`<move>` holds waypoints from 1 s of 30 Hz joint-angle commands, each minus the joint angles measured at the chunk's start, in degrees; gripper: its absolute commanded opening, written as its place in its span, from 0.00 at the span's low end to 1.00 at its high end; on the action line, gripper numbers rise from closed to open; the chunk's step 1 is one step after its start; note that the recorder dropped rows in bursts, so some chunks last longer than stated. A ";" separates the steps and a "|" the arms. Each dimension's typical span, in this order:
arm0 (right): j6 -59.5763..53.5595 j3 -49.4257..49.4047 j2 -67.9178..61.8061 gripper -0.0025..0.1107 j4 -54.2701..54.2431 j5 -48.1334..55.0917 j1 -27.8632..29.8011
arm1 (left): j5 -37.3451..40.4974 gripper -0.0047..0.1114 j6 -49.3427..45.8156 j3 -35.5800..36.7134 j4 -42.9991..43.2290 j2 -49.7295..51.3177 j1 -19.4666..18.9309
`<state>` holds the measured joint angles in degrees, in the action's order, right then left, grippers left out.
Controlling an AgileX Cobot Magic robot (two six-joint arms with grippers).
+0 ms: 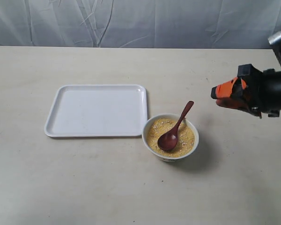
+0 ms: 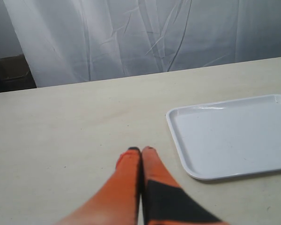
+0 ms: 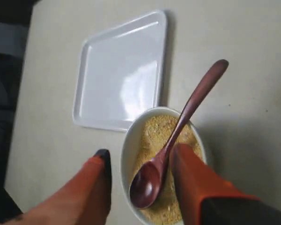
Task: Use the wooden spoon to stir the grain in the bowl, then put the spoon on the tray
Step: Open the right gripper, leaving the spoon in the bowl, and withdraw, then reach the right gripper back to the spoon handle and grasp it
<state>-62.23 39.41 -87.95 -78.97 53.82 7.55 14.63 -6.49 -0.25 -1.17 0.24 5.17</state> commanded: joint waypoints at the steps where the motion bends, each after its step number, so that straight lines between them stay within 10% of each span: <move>1: -17.22 -7.33 -8.27 0.39 -19.75 4.57 2.46 | -0.51 0.04 0.05 0.25 0.39 -0.24 0.03; 10: -23.65 -1.77 -25.20 0.55 -20.98 7.33 0.92 | -0.51 0.04 0.05 0.25 0.39 -0.24 0.03; 30: -17.20 11.85 -35.60 0.51 -20.98 8.35 -6.53 | -0.51 0.04 0.05 0.25 0.39 -0.24 0.03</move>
<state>-80.35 50.86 -123.50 -99.58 61.14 1.11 14.63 -6.49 -0.25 -1.17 0.24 5.17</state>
